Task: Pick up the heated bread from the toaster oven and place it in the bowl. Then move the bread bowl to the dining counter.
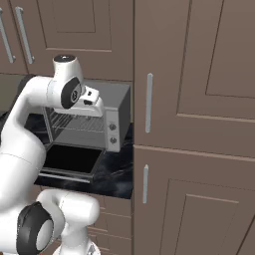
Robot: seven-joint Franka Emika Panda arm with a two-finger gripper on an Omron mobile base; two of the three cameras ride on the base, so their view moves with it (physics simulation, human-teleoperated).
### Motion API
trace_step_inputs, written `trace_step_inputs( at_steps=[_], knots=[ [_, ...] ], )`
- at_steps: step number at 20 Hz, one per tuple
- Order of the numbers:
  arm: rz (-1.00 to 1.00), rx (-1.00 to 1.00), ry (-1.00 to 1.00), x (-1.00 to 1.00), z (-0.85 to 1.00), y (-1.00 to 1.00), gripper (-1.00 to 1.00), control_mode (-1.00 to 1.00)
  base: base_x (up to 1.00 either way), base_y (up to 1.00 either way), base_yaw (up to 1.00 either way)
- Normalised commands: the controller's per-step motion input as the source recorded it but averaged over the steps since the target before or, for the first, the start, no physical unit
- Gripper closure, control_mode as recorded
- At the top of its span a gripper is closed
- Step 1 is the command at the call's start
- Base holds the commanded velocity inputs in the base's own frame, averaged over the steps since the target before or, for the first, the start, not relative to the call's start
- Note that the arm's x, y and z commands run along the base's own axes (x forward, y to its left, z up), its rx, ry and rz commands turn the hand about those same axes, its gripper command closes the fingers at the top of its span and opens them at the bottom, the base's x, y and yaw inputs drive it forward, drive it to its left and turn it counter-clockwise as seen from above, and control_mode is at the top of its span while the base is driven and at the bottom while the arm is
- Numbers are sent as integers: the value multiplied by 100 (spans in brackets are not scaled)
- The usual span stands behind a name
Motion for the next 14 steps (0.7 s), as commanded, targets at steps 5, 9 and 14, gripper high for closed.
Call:
trace_step_inputs(
  at_steps=[5,9,14],
  knots=[
    [0,2,-5,-23,0,10,-100,-100,0,0,0],
    [1,1,-17,-39,-14,58,-100,-100,0,0,0],
    [1,1,-13,-15,-39,75,-100,-100,0,0,0]
  ],
)
